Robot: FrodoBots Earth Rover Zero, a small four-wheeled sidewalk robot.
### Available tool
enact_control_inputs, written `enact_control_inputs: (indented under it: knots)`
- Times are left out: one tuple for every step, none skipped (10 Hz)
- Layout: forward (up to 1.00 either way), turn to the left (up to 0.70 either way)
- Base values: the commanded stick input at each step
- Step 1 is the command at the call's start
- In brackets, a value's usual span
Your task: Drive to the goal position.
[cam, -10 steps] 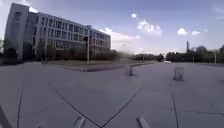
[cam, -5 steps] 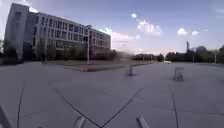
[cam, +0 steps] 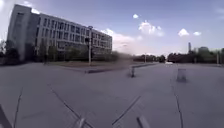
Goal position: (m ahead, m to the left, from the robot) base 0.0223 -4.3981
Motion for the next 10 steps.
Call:
enact_control_inputs:
  knots:
    - [0.02, 0.45]
    - [0.42, 0.37]
    - [0.82, 0.30]
    - [1.00, 0.27]
    - [1.00, 0.27]
    - [1.00, 0.27]
    - [1.00, 0.27]
    - [1.00, 0.27]
    - [1.00, 0.27]
    - [1.00, 0.27]
